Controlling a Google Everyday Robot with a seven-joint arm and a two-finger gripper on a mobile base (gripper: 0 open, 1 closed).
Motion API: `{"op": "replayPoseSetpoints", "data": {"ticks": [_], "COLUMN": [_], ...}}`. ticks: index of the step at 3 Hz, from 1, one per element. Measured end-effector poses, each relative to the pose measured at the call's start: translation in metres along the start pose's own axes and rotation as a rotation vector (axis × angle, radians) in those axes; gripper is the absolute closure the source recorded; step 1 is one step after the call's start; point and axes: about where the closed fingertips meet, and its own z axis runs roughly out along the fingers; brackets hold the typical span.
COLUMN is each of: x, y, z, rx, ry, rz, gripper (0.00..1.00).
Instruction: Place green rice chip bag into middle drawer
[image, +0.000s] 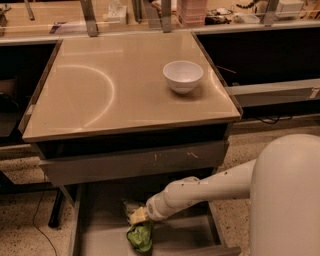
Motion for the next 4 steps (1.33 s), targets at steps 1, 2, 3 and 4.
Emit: {"op": "replayPoseSetpoints", "data": {"ticks": [1,2,3,4], "x": [0.000,0.000,0.000,-0.012], "y": [0.000,0.000,0.004,0.002], "z": [0.000,0.000,-0.022,-0.066], "rx": [0.000,0.000,0.044,0.126], "ry": [0.000,0.000,-0.036,-0.143], "rz": [0.000,0.000,0.003,0.112], "gripper": [0.00,0.00,0.00,0.00]}}
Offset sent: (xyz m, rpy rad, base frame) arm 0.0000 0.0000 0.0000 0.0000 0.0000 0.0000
